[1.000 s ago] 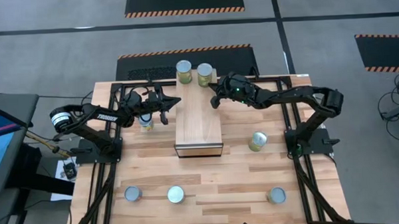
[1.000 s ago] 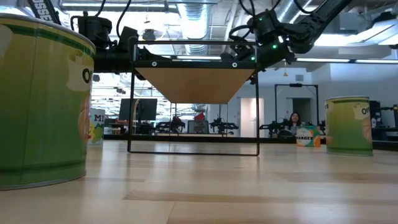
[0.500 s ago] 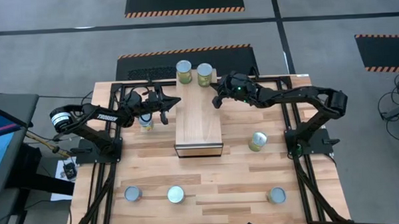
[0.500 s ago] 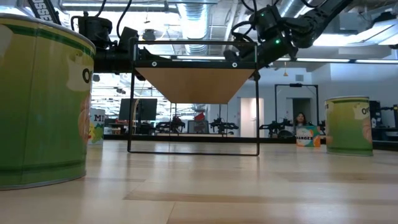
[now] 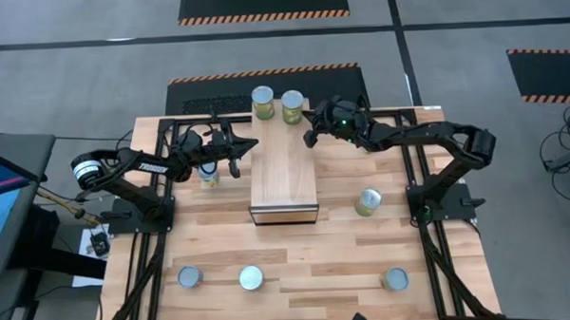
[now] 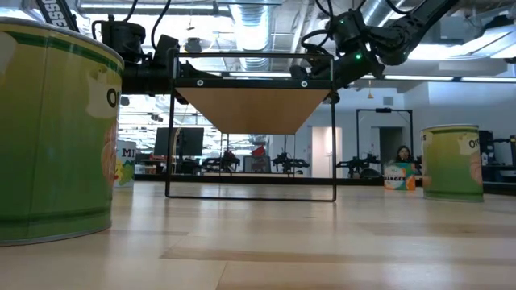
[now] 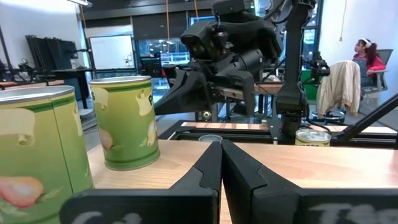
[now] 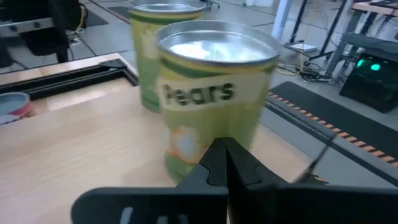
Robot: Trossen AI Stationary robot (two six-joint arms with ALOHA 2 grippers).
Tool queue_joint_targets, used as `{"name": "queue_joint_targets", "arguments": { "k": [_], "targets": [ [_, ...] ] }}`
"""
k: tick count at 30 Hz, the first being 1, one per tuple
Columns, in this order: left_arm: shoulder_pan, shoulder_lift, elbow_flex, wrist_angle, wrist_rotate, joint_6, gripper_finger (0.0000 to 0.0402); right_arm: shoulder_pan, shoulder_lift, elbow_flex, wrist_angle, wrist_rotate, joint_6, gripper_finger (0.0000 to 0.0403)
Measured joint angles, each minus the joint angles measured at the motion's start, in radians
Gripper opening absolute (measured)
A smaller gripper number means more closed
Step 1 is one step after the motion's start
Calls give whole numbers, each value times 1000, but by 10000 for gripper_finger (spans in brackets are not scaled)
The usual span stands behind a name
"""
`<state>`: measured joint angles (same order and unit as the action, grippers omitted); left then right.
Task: Pick and place cans onto a shelf
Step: Put the canned pears aligned with the other canned pears on the shelf
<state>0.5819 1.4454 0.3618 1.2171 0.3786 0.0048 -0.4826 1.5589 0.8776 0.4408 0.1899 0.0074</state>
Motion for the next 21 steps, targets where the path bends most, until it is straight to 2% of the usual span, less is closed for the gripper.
{"name": "queue_joint_targets", "arguments": {
  "k": [21],
  "targets": [
    [1, 0, 0, 4, -27, -26, 0, -7, 0, 0, 5, -11, 26, 4]
  ]
}}
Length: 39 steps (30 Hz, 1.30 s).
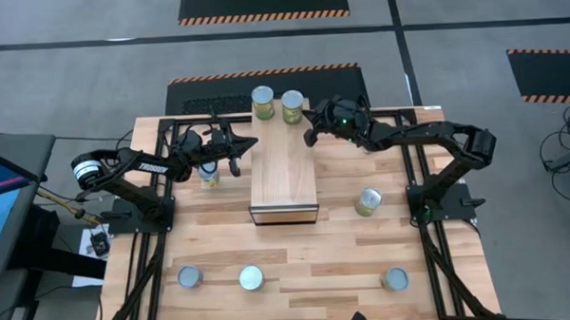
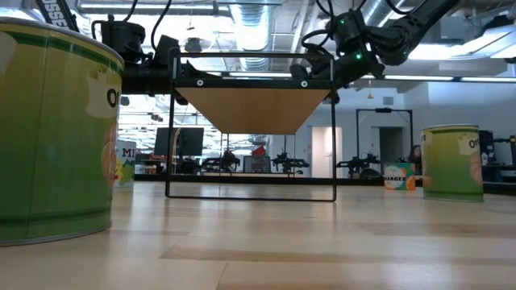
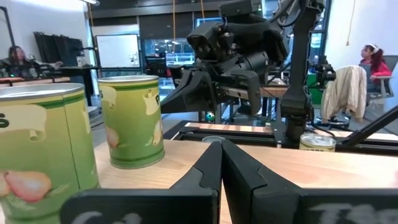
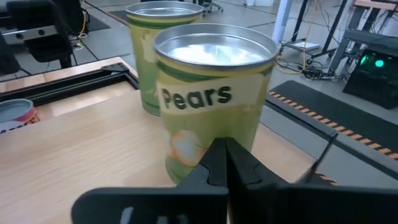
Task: Pick and place cans onto a shelf
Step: Put the canned pears aligned with the other canned pears on the shelf
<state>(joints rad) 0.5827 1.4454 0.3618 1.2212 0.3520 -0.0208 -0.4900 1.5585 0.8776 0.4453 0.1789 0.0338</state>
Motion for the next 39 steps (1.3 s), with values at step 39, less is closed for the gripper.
{"name": "queue_joint_targets", "arguments": {
  "k": [39],
  "targets": [
    [0, 0, 0, -3, -13, 9, 0, 10, 37, 1, 101, -79, -16, 2]
  ]
}}
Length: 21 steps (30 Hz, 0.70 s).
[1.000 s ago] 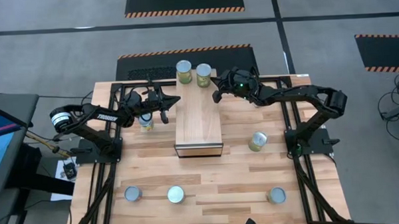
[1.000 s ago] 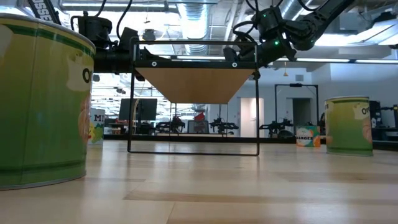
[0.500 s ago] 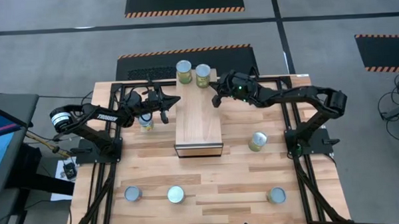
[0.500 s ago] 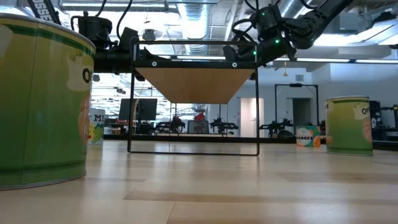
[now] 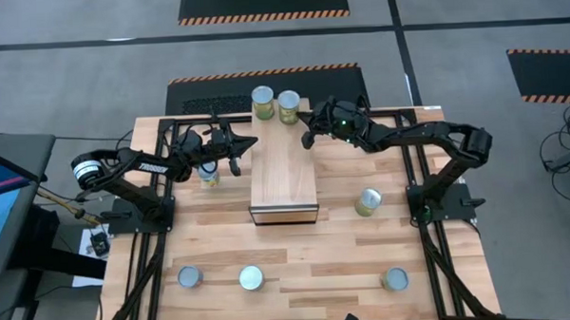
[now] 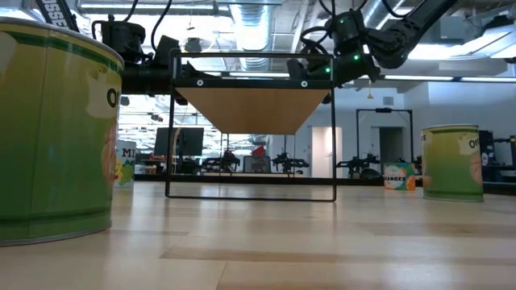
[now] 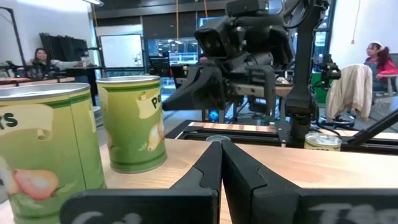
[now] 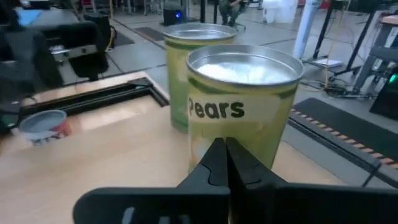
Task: Pick and place cans onto a shelf
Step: Put the canned pears aligned with the other canned pears on the shelf, then put the small canned oranges on the shelf
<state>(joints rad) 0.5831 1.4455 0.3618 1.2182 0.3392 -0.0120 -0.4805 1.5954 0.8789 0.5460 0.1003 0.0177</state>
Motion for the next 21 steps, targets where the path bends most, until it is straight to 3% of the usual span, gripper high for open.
{"name": "queue_joint_targets", "arguments": {
  "k": [7, 13, 21],
  "targets": [
    [0, 0, 0, -1, -5, 0, 0, 1, 9, -1, -3, -5, 0, 2],
    [0, 0, 0, -1, -6, 0, 0, 11, 1, -1, 4, -99, 0, 2],
    [0, 0, 0, -1, -6, 0, 0, 2, 1, -1, 21, -97, 1, 2]
  ]
}}
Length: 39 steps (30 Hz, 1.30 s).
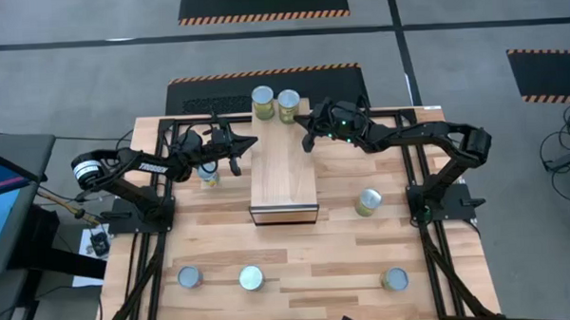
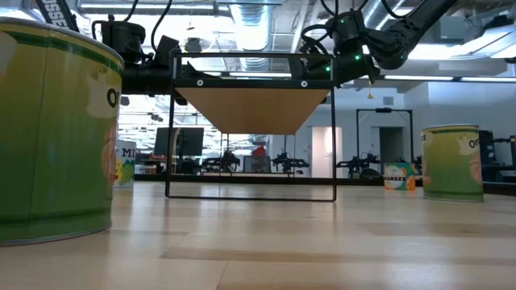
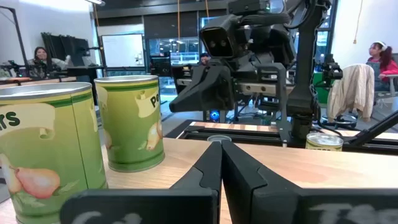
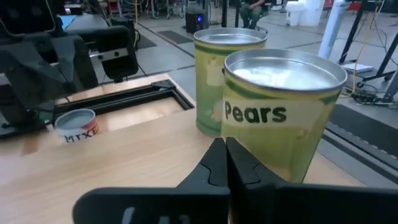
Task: Pick and place cans onto a shelf
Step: Put the small canned oranges on the shelf
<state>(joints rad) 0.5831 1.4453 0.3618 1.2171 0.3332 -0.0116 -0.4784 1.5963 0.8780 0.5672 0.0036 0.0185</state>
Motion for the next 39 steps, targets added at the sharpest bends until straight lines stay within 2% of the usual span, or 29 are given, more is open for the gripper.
{"name": "queue_joint_targets", "arguments": {
  "k": [5, 10, 13, 23, 28, 39],
  "targets": [
    [0, 0, 0, 0, 0, 0, 0, -1, -3, 0, -27, -1, -6, 2],
    [0, 0, 0, -2, 0, 0, 0, 78, -70, -7, -78, 29, -132, 2],
    [0, 0, 0, -4, 0, 9, 0, 136, -118, -60, -43, 29, -199, 1],
    [0, 0, 0, -6, 0, 11, 0, 228, -270, -308, 162, 36, -146, 1],
    [0, 0, 0, -6, 0, 11, 0, 275, -365, -387, 172, 78, -152, 1],
    [-1, 0, 0, -8, 1, 10, 0, 303, -558, -564, 214, 77, -192, 1]
  ]
}}
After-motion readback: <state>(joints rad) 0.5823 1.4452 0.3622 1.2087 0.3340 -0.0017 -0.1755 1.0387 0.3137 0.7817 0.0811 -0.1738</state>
